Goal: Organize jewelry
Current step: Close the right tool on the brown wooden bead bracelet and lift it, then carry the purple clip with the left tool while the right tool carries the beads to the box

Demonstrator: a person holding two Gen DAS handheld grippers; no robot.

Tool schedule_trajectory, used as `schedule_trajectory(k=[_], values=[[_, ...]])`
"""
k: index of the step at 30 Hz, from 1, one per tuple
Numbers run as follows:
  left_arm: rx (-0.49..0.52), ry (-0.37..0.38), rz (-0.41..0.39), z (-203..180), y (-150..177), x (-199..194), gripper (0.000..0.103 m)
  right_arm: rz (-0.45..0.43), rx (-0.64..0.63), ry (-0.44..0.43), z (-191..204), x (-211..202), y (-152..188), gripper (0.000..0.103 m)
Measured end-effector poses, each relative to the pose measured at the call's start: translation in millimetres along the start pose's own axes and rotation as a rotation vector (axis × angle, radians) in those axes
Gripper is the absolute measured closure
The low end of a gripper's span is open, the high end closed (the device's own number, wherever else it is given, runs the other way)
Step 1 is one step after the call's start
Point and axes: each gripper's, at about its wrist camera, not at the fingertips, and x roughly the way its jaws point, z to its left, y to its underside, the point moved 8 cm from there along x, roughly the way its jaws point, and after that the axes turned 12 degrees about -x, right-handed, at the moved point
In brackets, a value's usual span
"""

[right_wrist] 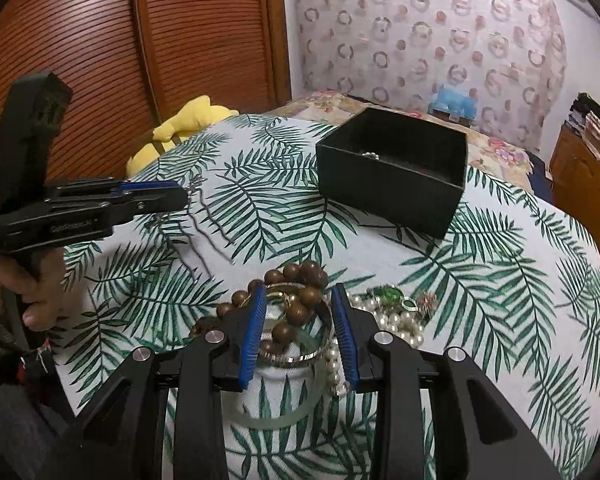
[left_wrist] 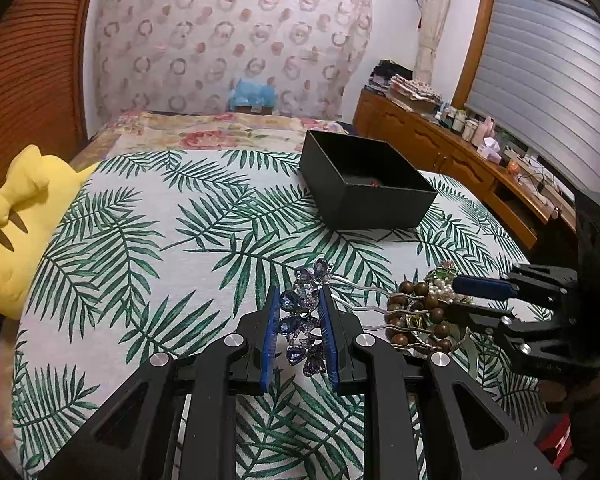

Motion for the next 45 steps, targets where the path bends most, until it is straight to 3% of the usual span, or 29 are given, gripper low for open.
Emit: schedule_trajectory(k=[8, 11, 29, 45], values=[[-0.012, -0.001, -0.004, 6, 0, -2, 0.085, 0.076, -0.010, -0.016, -3, 27, 0, 0.069], [-0.016, -0.001, -0.006, 8, 1, -4, 0.085, 0.082, -0.030, 0.002, -1, 26, 1, 0.088], [-0.020, 0.002, -0.029, 5, -4, -15, 0.085, -0.092, -0.079, -0.025, 22, -38, -42, 0.088], [-0.004, 0.002, -0.058, -2, -17, -24, 0.085, -0.204, -0.051, 0.057, -13, -93, -81, 0.088]])
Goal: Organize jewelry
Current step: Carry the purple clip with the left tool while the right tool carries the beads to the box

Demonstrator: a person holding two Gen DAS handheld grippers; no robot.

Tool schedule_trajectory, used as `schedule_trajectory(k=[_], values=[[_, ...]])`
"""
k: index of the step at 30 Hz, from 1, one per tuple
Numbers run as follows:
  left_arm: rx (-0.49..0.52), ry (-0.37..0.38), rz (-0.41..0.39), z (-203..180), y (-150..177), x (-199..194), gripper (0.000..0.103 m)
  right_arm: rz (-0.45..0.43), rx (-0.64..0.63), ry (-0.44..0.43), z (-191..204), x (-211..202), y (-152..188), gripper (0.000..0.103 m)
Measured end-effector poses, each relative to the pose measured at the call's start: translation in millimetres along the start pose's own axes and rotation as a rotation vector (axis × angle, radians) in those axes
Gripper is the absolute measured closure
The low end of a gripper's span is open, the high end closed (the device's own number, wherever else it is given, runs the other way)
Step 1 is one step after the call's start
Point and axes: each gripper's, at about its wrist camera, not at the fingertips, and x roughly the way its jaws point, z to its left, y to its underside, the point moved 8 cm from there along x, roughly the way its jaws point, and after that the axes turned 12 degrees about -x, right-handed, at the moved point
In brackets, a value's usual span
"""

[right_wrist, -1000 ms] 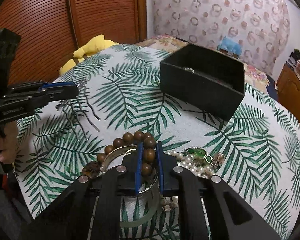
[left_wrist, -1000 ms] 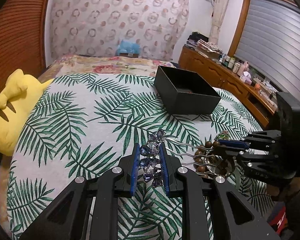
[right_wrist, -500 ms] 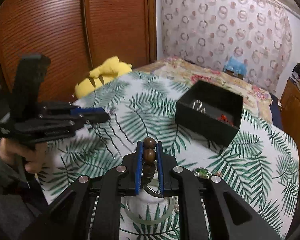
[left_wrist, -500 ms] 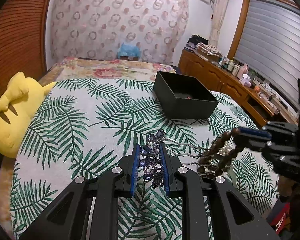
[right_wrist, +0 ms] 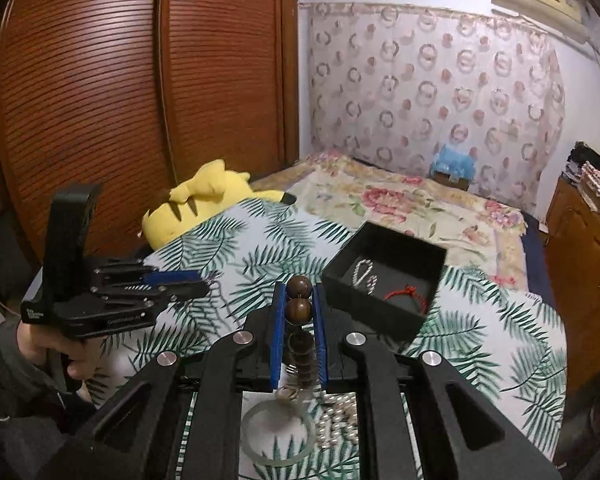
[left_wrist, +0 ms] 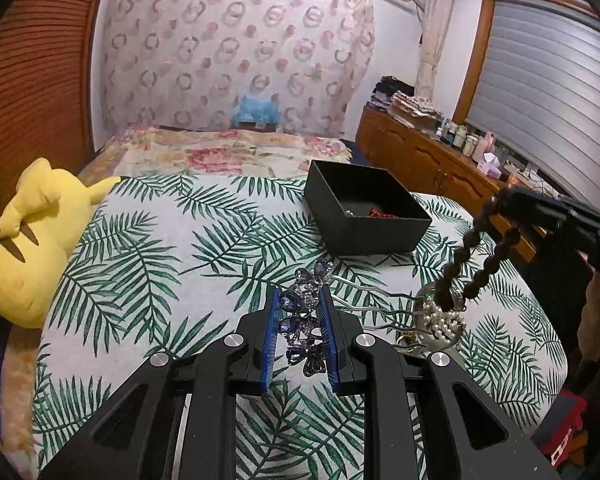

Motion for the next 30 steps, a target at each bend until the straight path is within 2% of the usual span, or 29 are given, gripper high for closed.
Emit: schedule_trajectory(k=[3, 10, 16, 25, 30], values=[[0.002, 0.000, 0.002, -1, 1, 1, 0.085, 0.005, 0.020, 0.015, -10, 0, 4, 0.088], [0.000, -0.004, 0.012, 0, 5, 4, 0.085, 0.075, 0.045, 0.001, -10, 19, 39, 0.088], [0.000, -0.002, 0.010, 0, 4, 4, 0.085, 0.082, 0.055, 0.005, -12, 24, 44, 0.088], [0.002, 0.001, 0.010, -2, 6, 4, 0.085, 0.114, 0.122, 0.015, -36, 40, 51, 0.088], [0.004, 0.000, 0.009, -4, 6, 3, 0.085, 0.086, 0.133, 0.034, -42, 31, 44, 0.088]])
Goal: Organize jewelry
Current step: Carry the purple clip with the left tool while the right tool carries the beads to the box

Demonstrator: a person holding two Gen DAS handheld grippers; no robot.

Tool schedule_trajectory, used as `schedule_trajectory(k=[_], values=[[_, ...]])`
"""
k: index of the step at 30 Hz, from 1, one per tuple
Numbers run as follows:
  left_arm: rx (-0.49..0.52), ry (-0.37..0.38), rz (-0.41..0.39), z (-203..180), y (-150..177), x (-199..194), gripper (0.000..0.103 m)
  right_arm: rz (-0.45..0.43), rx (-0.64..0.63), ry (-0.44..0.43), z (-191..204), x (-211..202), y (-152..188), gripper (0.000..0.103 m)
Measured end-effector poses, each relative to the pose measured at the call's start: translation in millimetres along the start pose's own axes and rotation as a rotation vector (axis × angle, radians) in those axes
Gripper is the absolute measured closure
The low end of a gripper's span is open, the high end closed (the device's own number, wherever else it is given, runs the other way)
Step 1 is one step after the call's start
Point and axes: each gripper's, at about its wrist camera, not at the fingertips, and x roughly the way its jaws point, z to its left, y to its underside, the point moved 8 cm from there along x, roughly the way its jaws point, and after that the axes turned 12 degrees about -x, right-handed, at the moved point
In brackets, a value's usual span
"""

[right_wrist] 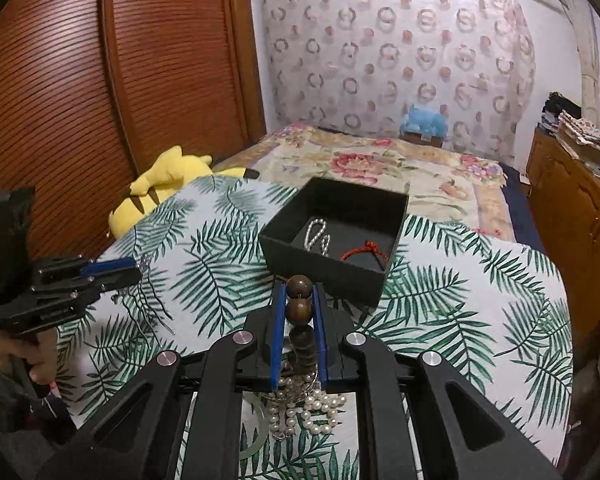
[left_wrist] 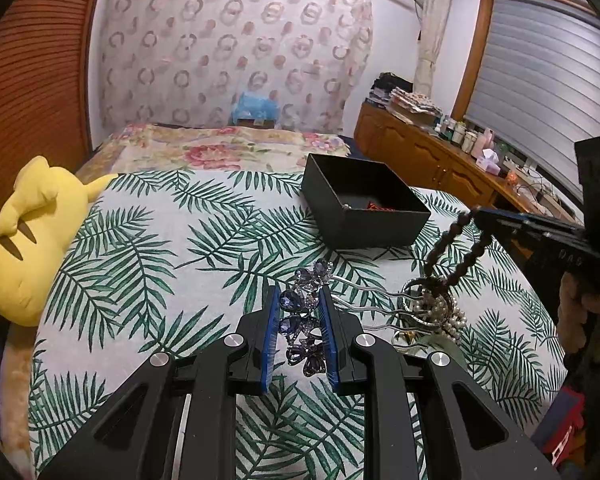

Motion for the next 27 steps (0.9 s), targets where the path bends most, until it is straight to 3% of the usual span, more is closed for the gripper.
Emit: schedule_trajectory(k=[14, 27], values=[[0.068, 0.012, -0.039, -28, -28, 3, 0.085, -0.053, -0.036, 0.045, -18, -19, -28, 0.088], [0.130, 0.021, -0.040, -60, -68, 40, 0.085, -0.075, -0.046, 0.045, -45, -6, -50, 0.088]])
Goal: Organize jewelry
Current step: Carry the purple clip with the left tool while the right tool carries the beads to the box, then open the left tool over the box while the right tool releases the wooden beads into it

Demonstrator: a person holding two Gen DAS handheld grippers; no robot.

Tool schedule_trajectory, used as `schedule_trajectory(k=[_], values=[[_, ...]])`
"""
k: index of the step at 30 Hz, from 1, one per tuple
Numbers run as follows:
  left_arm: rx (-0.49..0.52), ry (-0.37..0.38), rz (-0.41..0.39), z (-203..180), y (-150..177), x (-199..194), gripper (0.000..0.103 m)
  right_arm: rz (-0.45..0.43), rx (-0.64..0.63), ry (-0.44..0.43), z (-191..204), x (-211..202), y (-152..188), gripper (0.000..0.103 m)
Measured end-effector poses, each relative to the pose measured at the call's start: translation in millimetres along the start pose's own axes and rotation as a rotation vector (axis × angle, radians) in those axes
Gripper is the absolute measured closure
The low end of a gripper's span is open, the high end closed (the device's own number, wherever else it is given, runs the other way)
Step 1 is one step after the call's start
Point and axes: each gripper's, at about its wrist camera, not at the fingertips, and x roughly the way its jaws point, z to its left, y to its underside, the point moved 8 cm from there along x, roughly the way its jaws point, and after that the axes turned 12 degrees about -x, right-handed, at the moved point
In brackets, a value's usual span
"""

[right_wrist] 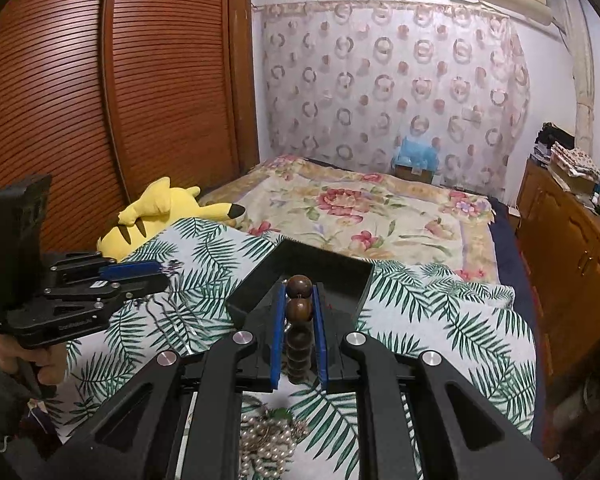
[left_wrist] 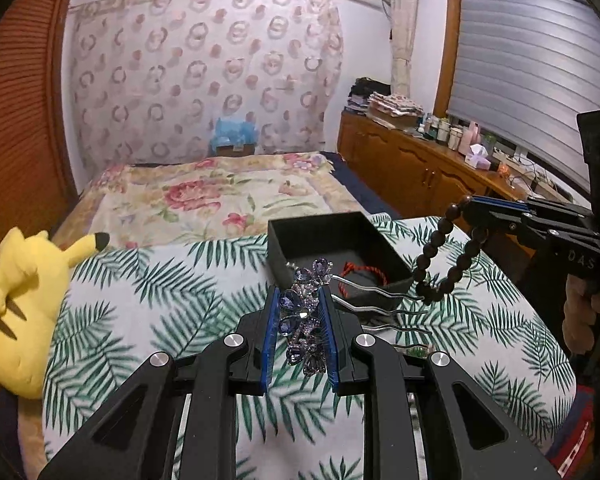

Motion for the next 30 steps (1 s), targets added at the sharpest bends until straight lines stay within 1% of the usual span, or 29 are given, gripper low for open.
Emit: schedule_trajectory(k=[7, 11, 16, 20, 25, 30], values=[[0.029, 0.005, 0.014, -12, -22, 30, 0.085, -0.035, 0.002, -0.009, -18, 6, -17, 0.088], [0.038, 0.002, 0.033, -17, -30, 54, 0.085, -0.055, 0.008, -0.029, -27, 14, -26, 0.088], [0.053, -0.010, 0.073, -21, -29, 82, 0.085, -0.069, 0.005, -0.046, -37, 29, -35, 0.088], [0.071, -0.027, 0.104, -22, -24, 101, 0.085, -0.071, -0.009, -0.041, -44, 40, -39, 0.088], [0.069, -0.036, 0.122, -20, -22, 110, 0.084, -0.055, -0.008, -0.064, -50, 60, -39, 0.088], [0.052, -0.029, 0.117, -17, -23, 105, 0.082, -0.032, -0.014, -0.074, -49, 79, -35, 0.088]])
